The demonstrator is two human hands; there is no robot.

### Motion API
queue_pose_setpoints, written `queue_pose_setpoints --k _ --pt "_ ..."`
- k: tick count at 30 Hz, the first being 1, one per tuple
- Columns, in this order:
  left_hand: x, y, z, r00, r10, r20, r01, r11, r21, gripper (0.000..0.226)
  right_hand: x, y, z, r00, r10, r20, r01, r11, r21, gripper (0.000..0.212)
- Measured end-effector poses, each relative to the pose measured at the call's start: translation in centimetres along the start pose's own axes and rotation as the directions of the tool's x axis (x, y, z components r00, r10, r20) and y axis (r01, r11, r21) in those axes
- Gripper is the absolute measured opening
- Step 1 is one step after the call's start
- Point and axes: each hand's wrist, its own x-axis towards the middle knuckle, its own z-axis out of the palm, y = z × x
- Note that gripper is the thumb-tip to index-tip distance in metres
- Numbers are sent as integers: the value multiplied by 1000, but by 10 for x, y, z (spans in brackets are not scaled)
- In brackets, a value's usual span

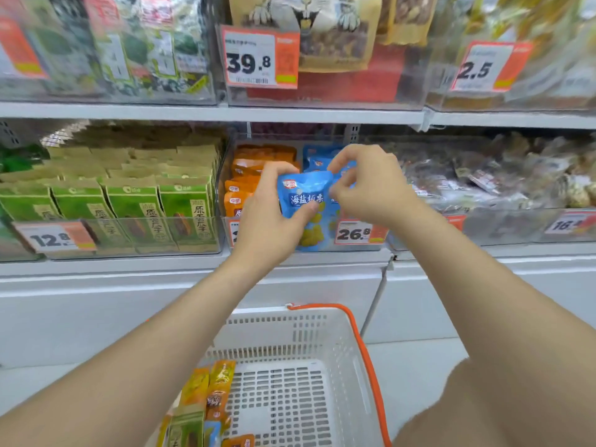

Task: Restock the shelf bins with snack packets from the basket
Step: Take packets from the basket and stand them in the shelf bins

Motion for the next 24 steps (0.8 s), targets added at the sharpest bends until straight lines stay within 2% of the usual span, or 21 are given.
queue_pose_setpoints --k 2,4,7,11,16,24 --pt "16 15 7 994 73 -82 -68 995 69 44 3 14 -4 979 74 -188 -56 993 100 33" --pt "31 21 18 990 107 -92 -95 987 132 42 4 31 -4 957 127 -261 -112 991 69 38" --pt "49 14 34 997 77 -15 -71 971 229 41 7 53 2 985 110 -136 -122 989 -81 46" --pt "65 -8 55 998 -34 45 16 935 353 44 15 69 9 1000 31 3 -30 978 -207 57" --pt "75 -27 70 972 -201 119 142 912 385 49 22 74 14 998 -26 52 39 967 -253 74" --pt "88 -23 86 965 -214 153 122 878 462 54 28 79 14 997 -26 70 49 939 -341 62"
